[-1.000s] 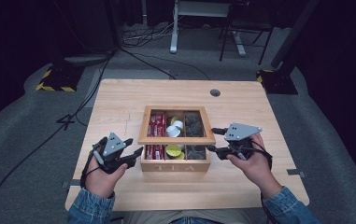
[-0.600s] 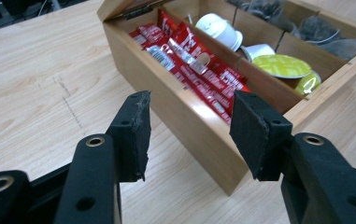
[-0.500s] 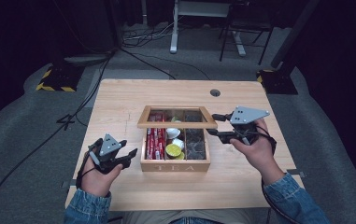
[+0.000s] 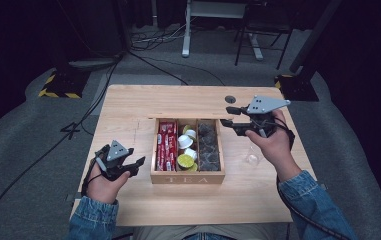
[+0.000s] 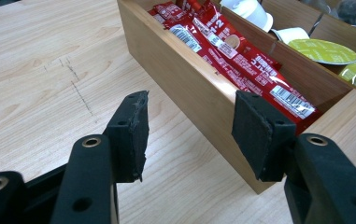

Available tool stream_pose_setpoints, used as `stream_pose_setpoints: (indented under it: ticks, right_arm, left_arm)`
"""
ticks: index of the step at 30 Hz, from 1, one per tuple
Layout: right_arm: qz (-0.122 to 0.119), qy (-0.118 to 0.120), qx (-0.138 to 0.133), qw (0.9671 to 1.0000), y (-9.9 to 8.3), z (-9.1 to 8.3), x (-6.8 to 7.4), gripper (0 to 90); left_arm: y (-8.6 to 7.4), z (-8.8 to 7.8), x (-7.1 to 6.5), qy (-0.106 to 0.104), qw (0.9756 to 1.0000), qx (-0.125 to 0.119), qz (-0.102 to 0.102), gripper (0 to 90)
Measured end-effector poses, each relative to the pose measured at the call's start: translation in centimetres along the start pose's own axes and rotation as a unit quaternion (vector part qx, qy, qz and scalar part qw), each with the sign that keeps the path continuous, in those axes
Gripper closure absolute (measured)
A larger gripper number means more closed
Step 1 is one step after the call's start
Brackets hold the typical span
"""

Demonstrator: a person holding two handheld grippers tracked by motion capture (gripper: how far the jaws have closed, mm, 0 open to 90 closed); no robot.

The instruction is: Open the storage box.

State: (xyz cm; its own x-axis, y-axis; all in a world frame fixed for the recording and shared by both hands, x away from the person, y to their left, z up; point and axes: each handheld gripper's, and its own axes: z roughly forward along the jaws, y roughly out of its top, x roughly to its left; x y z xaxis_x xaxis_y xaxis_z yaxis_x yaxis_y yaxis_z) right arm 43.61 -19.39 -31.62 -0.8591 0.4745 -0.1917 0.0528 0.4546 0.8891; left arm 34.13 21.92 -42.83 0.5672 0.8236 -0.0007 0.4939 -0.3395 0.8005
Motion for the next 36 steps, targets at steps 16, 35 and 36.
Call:
stream_pose_setpoints:
  ticks: [16, 35, 36]
  right_arm:
    - [0.010, -0.020, -0.019, 0.9996, 2.1, 1.6, -2.5, 54.8]
    - [0.033, -0.047, -0.032, 0.9978, 4.0, 3.5, -5.9, 54.5]
    - [0.036, -0.048, -0.033, 0.9977, 4.0, 3.6, -6.1, 54.4]
  left_arm:
    - [-0.3, 0.4, 0.9, 0.006, 0.9999, 0.005, -0.009, 43.1]
    - [-2.8, -0.9, 1.9, 0.029, 0.9987, 0.015, -0.040, 41.1]
    - [-2.9, -0.9, 1.9, 0.030, 0.9986, 0.016, -0.041, 41.0]
